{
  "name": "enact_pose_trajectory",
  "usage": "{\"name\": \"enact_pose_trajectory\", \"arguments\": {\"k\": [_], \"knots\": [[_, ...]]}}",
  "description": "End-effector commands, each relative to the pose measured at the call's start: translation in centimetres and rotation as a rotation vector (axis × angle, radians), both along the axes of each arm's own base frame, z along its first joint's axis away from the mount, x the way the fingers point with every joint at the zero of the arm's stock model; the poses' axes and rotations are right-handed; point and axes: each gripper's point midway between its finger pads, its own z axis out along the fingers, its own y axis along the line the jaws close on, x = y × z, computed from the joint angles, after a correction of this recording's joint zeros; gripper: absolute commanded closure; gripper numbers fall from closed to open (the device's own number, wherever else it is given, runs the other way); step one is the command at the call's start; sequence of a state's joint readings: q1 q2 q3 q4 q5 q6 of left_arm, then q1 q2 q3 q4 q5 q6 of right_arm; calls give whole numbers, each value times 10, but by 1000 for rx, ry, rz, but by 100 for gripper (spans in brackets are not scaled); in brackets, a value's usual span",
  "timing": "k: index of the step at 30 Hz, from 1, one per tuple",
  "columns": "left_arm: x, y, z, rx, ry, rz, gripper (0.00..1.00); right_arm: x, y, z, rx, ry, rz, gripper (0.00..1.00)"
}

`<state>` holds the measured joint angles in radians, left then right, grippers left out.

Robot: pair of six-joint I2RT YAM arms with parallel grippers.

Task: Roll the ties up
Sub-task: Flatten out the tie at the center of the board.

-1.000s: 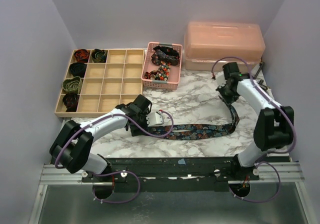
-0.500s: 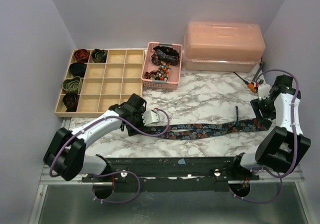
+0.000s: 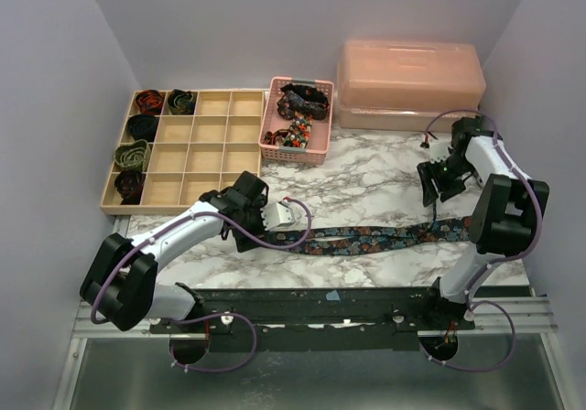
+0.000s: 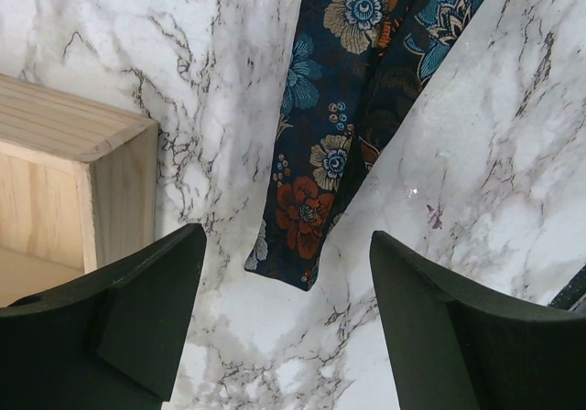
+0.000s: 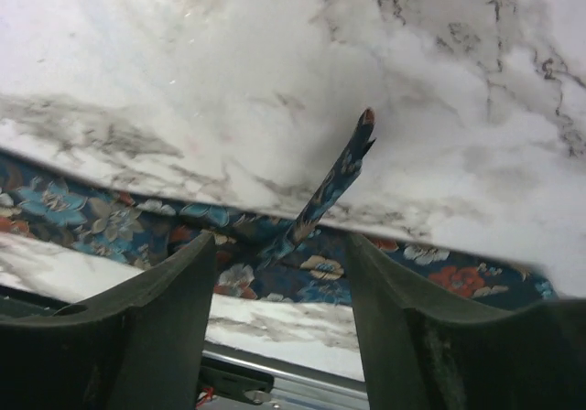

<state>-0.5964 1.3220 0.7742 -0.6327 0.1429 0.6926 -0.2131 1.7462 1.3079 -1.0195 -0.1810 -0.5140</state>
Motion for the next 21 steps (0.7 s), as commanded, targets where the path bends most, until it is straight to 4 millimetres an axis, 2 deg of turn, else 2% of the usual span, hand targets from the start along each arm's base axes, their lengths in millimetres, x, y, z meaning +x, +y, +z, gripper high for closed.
{"name": "enact_pose_trajectory", "arguments": {"k": [1, 4, 5, 7, 9, 11, 13, 15, 17, 18, 19, 21], "knots": [[3, -3, 4, -13, 2, 13, 22, 24, -7, -17, -18, -3, -105, 44], [4, -2, 4, -6, -5, 15, 21, 25, -20, -29, -84, 22, -115, 50], [4, -1, 3, -2, -5, 13, 21, 23, -22, -31, -100, 30, -111, 56], [5, -1, 4, -2, -5, 15, 21, 19, -26, -31, -122, 37, -105, 76], [7, -2, 7, -4, -10, 20, 22, 14, -26, -18, -113, 24, -108, 92], [10, 0, 9, -7, -17, 36, 21, 7, -26, -1, -98, 1, -118, 97], [11, 4, 9, -8, -15, 55, 21, -5, -27, 15, -80, -19, -121, 96], [14, 9, 9, -13, -10, 77, 21, -25, -32, 21, -84, -17, -122, 88], [16, 13, 10, -27, -1, 93, 20, -48, -42, 15, -112, 8, -119, 79], [17, 14, 11, -39, 3, 97, 20, -58, -49, 10, -122, 24, -131, 71], [18, 15, 12, -51, 6, 104, 20, -66, -55, 5, -127, 41, -140, 57], [17, 15, 17, -80, 7, 92, 20, -73, -67, 1, -117, 56, -177, 54]]}}
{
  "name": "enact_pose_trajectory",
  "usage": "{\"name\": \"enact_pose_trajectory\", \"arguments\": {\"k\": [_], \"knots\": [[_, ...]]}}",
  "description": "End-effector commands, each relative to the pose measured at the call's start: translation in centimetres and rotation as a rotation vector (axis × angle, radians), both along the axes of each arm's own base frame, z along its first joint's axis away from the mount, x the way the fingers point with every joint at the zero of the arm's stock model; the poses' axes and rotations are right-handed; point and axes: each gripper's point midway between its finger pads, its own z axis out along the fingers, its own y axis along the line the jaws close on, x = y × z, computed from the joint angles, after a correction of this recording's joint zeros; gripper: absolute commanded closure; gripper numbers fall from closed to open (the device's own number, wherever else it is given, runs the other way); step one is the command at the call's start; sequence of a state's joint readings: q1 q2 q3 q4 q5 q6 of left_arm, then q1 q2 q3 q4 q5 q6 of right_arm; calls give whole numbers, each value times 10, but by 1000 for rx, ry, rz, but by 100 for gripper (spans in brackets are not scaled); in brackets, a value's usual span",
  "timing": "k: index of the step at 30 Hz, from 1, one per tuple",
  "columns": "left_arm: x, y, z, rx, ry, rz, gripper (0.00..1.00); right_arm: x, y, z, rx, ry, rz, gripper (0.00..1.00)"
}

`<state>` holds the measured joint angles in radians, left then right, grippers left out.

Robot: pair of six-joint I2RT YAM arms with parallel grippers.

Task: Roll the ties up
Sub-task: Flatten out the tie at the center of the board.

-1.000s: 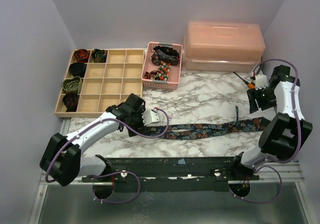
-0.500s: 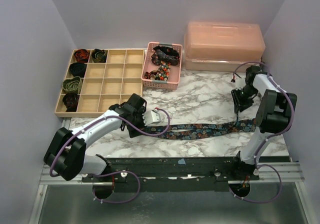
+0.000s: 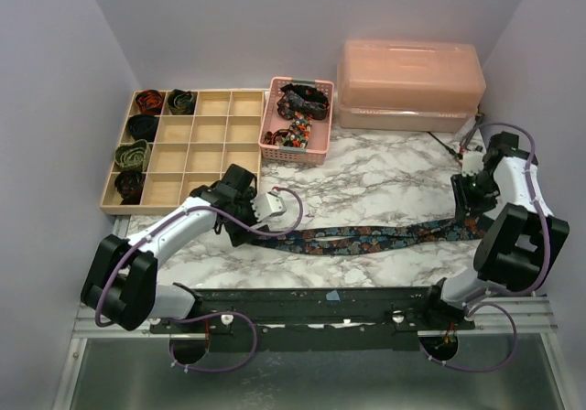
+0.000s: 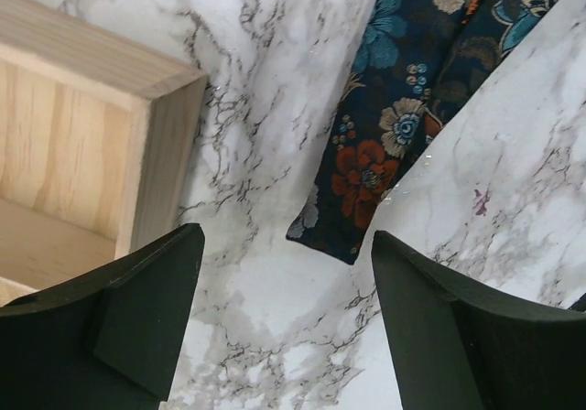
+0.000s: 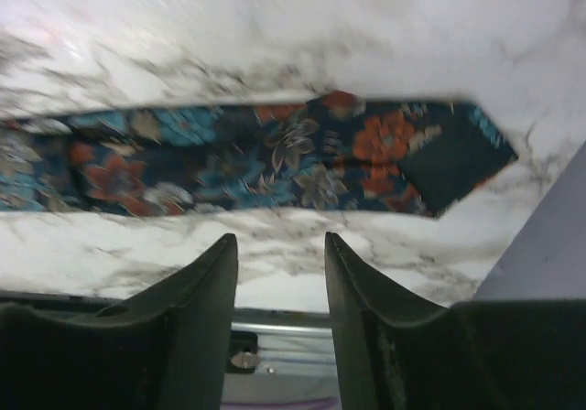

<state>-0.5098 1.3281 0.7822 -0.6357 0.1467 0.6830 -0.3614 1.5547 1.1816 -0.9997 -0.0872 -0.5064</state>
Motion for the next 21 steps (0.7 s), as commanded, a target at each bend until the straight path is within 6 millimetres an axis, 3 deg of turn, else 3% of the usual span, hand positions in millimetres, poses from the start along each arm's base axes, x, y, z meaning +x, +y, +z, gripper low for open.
{"name": "enact_pose_trajectory", "arguments": {"k": [1, 6, 10, 17, 21], "knots": [[2, -5, 18, -89, 3, -18, 22, -33, -21, -19, 12, 113, -30, 54], [-1, -19, 31, -161, -3, -98, 25, -21, -27, -23, 20, 91, -52, 57], [-5, -30, 33, -190, 53, -151, 26, -16, -18, -27, 85, 92, -69, 53], [-12, -23, 3, -72, 104, -209, 27, -17, -16, -56, 115, 137, -79, 53], [-10, -11, -10, 15, 126, -185, 41, -26, -16, -74, 111, 184, -71, 54]]}}
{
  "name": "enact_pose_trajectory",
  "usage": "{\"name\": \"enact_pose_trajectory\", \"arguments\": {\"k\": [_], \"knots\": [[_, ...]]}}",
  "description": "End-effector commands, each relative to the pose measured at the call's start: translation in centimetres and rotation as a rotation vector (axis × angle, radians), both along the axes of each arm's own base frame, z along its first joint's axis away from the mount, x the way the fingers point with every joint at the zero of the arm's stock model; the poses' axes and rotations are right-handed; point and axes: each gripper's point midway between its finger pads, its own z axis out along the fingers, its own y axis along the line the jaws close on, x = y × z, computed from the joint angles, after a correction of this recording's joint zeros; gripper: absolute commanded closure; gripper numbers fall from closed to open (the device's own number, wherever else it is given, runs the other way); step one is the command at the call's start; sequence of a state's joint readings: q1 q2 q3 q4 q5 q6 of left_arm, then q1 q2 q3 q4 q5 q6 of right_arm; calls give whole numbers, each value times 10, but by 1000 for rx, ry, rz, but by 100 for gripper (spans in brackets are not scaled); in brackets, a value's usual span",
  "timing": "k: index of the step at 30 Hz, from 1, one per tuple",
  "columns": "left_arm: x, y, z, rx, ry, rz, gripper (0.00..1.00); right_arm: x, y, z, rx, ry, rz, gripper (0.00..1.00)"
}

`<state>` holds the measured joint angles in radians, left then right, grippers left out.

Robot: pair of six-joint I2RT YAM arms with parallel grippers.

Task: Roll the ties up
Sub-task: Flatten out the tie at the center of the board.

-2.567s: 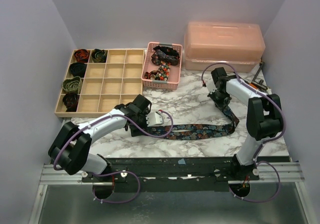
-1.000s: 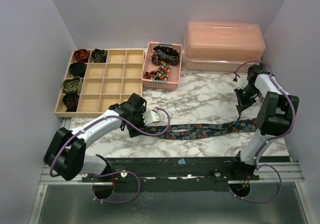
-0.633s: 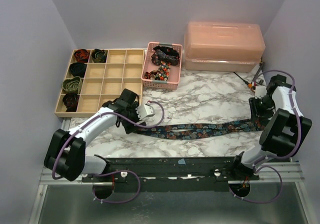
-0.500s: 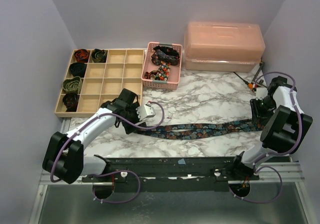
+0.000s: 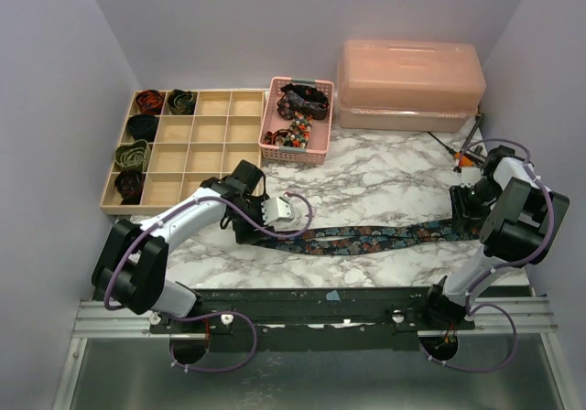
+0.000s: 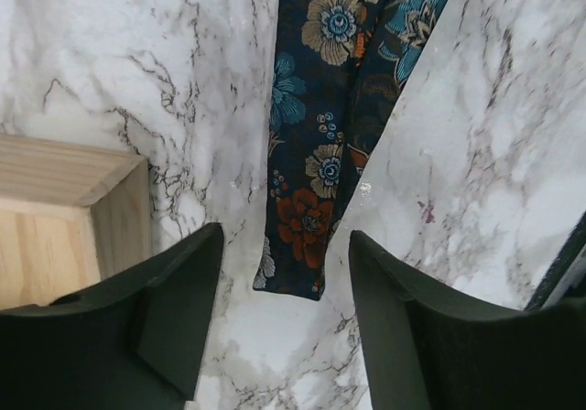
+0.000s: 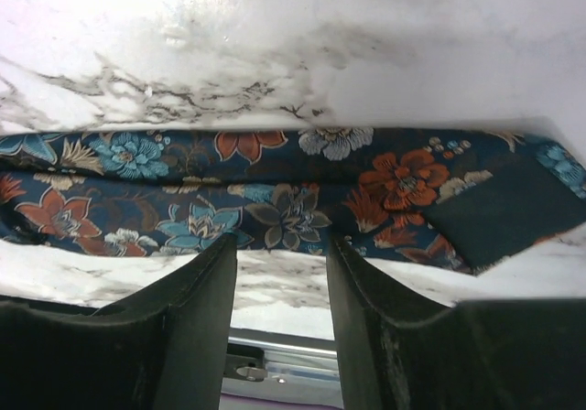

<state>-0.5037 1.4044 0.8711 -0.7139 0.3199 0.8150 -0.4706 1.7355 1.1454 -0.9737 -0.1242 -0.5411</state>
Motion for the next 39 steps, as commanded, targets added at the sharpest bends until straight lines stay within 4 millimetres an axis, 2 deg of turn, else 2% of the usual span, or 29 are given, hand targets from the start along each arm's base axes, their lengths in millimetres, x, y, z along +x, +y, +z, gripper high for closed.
{"name": "enact_pose_trajectory", "arguments": {"k": [1, 3, 5, 7, 9, 11, 13, 16, 21, 22, 25, 27, 29, 31, 33, 36, 39], "knots": [[-4, 17, -16, 114, 32, -12, 50, -7, 1, -23, 4, 36, 4, 55], [2, 13, -7, 95, 13, 8, 70, -13, 0, -29, -12, 48, 12, 56], [5, 5, 14, 31, -12, 13, 83, -16, -1, -33, -22, 61, 15, 56], [4, -3, 37, -37, -40, 2, 90, -17, -3, -35, -33, 64, 17, 57], [-5, -6, 52, -79, -55, -31, 95, -18, -4, -38, -36, 67, 13, 57], [-18, -2, 53, -88, -59, -73, 96, -19, -3, -39, -31, 72, 6, 58], [-29, 7, 43, -67, -63, -110, 96, -20, 0, -41, -22, 75, 3, 58], [-45, 23, 15, -3, -30, -135, 96, -24, 4, -42, -8, 82, 3, 58], [-43, 51, -29, 135, -46, -84, 96, -23, 3, -29, -12, 51, 35, 59], [-41, 54, -34, 149, -54, -71, 90, -20, 2, -25, -19, 37, 50, 59], [-38, 47, -29, 104, -53, -33, 47, -6, 8, 4, 20, -60, 132, 52], [-33, 33, -9, 9, -72, 0, 27, 7, 15, 35, 52, -165, 207, 43], [-26, 20, 18, -93, -112, 36, 2, 20, 26, 66, 78, -273, 283, 34], [-18, 10, 44, -174, -160, 73, 2, 28, 44, 89, 106, -346, 374, 28], [-10, 4, 67, -240, -204, 130, 1, 31, 72, 103, 139, -387, 470, 23], [3, 3, 100, -337, -227, 275, 2, 36, 127, 115, 178, -434, 616, 19], [19, 12, 139, -500, -221, 515, 2, 36, 192, 122, 227, -481, 752, 15]]}}
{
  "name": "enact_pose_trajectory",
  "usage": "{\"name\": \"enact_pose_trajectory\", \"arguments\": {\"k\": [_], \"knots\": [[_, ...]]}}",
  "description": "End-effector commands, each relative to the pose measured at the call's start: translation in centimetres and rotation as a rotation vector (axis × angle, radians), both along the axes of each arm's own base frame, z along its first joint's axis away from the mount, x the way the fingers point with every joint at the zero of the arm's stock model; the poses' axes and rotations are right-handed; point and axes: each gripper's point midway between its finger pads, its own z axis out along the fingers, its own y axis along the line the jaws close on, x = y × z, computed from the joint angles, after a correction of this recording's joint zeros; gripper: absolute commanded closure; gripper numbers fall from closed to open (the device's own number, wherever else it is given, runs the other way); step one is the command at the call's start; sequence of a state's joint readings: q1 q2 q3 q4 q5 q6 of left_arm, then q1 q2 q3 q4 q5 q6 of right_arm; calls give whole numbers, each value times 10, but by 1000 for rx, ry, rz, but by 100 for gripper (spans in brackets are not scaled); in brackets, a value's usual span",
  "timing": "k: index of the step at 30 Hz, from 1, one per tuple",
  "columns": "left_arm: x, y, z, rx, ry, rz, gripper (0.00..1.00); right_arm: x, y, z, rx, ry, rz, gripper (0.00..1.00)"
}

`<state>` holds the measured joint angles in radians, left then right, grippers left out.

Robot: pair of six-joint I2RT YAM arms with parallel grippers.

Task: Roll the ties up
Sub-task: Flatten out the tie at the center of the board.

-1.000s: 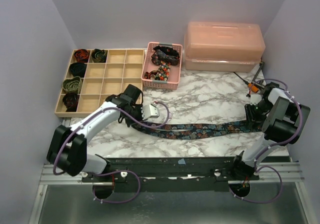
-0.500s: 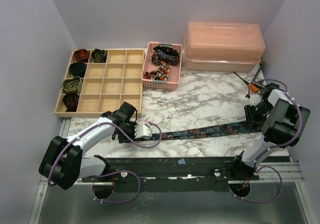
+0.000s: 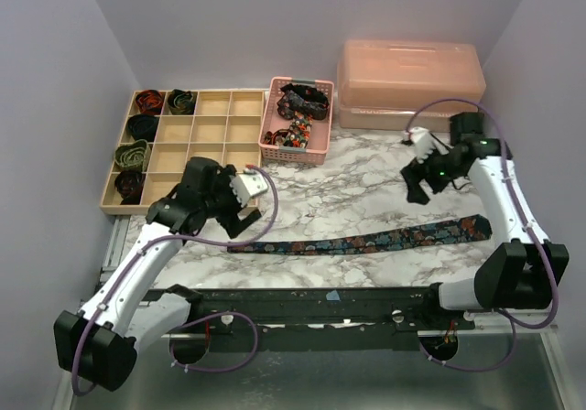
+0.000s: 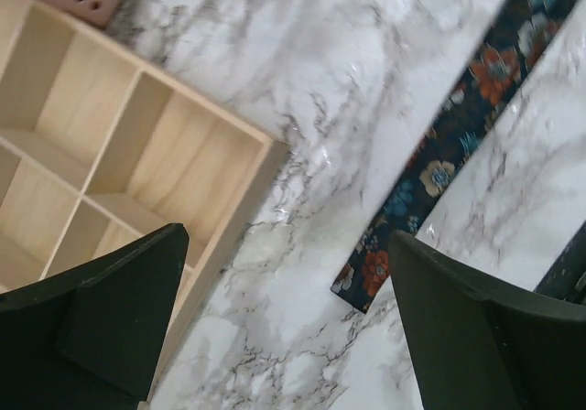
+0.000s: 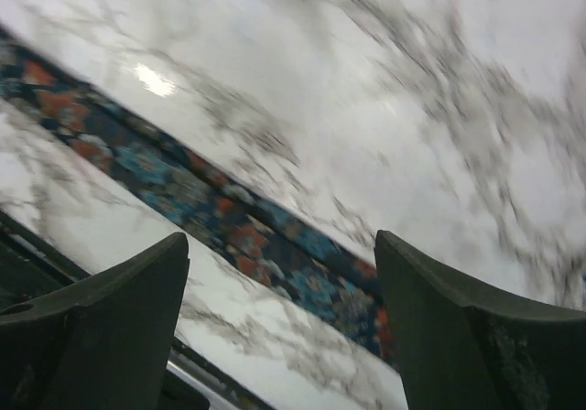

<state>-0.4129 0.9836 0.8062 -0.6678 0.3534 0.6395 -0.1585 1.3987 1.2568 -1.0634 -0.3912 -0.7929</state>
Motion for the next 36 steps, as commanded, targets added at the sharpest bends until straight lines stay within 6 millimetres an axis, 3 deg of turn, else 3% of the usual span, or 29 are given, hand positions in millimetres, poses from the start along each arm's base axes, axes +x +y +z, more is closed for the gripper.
{"name": "enact_pose_trajectory", "arguments": {"k": [1, 4, 6, 9, 12, 16, 24, 29, 33, 36], "knots": [[18, 2, 61, -366, 59, 327, 2, -19, 96, 1, 109, 10, 224, 14], [13, 8, 69, -538, 143, 473, 1, -33, 147, -11, 103, 15, 351, 13], [2, 4, 61, -584, 260, 513, 1, -43, 165, -26, 107, 37, 417, 13], [-20, -13, 54, -641, 529, 463, 2, -59, 176, -55, 25, 72, 502, 14], [-16, -16, 71, -808, 640, 426, 2, -68, 189, -76, -40, 41, 580, 14], [-10, -7, 54, -951, 808, 519, 2, -71, 202, -103, -110, 28, 643, 17], [-7, 0, 42, -927, 780, 581, 2, -83, 201, -143, -168, 70, 715, 28], [9, 13, 45, -951, 780, 657, 2, -72, 176, -167, -308, 22, 702, 52], [24, 28, 50, -969, 766, 702, 5, -64, 163, -169, -364, -12, 683, 63], [30, 35, 54, -974, 756, 717, 5, -62, 155, -164, -381, -25, 659, 64]]}}
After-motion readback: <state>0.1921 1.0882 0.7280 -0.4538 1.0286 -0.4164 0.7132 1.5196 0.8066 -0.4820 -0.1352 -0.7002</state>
